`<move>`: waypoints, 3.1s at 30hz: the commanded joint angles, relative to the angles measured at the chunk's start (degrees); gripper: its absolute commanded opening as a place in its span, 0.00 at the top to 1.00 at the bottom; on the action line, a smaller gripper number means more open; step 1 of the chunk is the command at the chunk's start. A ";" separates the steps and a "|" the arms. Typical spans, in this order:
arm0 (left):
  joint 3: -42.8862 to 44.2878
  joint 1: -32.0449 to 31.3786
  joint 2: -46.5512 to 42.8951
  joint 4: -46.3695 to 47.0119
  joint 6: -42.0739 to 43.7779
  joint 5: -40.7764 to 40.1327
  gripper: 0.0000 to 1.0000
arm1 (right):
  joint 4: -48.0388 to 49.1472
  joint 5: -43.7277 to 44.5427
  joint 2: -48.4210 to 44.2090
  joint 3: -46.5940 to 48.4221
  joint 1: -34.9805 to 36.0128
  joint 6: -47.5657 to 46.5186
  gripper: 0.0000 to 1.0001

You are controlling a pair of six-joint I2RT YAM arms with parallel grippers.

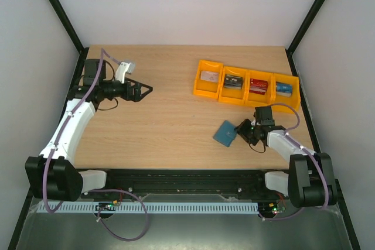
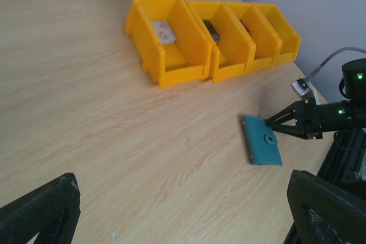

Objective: Take the credit cards out of the card holder
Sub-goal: Pick up the card holder from the center of the board, then open the card holder.

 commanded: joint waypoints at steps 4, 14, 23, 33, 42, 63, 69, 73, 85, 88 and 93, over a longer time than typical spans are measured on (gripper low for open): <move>-4.23 -0.12 -2.40 1.62 -2.00 2.47 0.01 | 9.13 -11.63 1.87 -3.10 1.71 5.32 0.63; -5.66 -0.21 -2.29 2.68 -2.15 3.11 0.01 | 3.69 -10.38 2.63 0.82 4.65 -0.47 0.62; -6.75 -1.18 -2.31 2.67 -1.35 3.66 0.04 | 9.50 -13.06 7.71 0.13 4.71 -0.82 0.92; -11.00 -5.31 -1.44 6.35 -3.33 9.63 0.11 | 24.60 -25.43 1.44 0.23 10.89 6.51 0.99; -11.07 -7.31 -1.21 6.69 -2.73 16.50 0.05 | 42.43 -26.62 2.54 15.59 25.68 15.09 0.98; -9.23 -5.22 -2.81 1.73 3.28 24.13 0.98 | 15.23 -2.42 9.19 35.68 34.81 -4.20 0.71; -8.46 -5.17 -2.84 6.41 -4.83 3.01 0.98 | -0.25 33.74 10.31 43.00 46.85 -13.68 0.49; -8.57 -5.18 -2.90 6.70 -5.50 5.53 0.98 | 0.21 38.21 15.66 47.08 52.63 -13.90 0.49; -9.00 -5.22 -3.36 6.70 -4.66 5.13 0.98 | -4.04 38.93 28.82 57.16 54.77 -12.43 0.65; -8.97 -5.20 -3.50 6.71 -4.57 5.37 0.98 | -6.05 41.65 30.33 57.45 54.77 -11.99 0.71; -8.63 -5.14 -3.76 6.13 -3.90 5.63 0.98 | -12.27 49.43 32.08 57.40 53.71 -9.85 0.98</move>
